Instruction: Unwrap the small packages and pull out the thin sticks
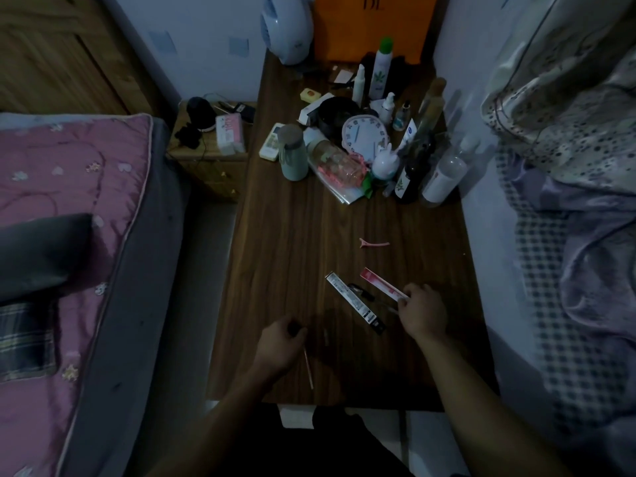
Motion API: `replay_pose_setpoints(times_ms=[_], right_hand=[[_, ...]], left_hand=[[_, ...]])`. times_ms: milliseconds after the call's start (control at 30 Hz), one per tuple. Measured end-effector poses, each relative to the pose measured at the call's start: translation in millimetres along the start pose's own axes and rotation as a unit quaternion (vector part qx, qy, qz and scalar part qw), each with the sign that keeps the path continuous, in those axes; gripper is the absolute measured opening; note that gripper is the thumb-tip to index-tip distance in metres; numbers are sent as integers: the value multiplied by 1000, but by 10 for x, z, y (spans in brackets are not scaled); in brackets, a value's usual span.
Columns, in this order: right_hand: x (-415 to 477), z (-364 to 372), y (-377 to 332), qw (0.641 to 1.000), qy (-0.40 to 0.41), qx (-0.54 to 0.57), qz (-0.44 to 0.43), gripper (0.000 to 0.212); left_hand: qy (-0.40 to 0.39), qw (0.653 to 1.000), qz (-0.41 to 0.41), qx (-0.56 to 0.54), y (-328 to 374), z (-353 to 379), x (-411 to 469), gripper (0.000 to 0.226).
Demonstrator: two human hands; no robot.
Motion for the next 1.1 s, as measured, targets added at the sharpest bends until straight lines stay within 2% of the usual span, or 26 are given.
replay_pose_setpoints(times_ms=[167, 400, 467, 600, 733, 867, 967, 1100], right_hand=[[138, 73, -29, 999, -35, -24, 2, 23], [178, 136, 27, 996, -80, -39, 26, 10], [177, 116, 42, 997, -75, -3, 31, 6], [-2, 18, -18, 986, -78, 138, 46, 18], [-418, 18, -208, 954, -119, 272, 43, 12], [-933, 82, -422, 883, -175, 432, 46, 6], [-1247, 156, -545, 850, -221, 475, 55, 17], [-1459, 140, -663, 843, -249, 475, 40, 15]], left_hand=[[-9, 1000, 10, -9, 124, 28, -14, 12], [-28, 1000, 6, -12, 225, 72, -71, 11], [-22, 999, 9, -25, 290, 50, -92, 14], [-44, 997, 5, -63, 428, 51, -115, 8], [-32, 993, 5, -111, 636, 1, -167, 7], [-38, 976, -12, -216, 757, -28, -225, 9], [-63, 960, -2, -273, 861, -43, -295, 17], [-51, 944, 12, -325, 905, -134, -383, 16]])
Point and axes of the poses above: each hand's wrist, its own x-axis towards the middle knuckle, its own z-axis out of the palm, y = z × x, the point moved 9 cm from there along x, towards the middle knuckle, and after that the axes turned 1 degree about z, right-handed, at the moved point
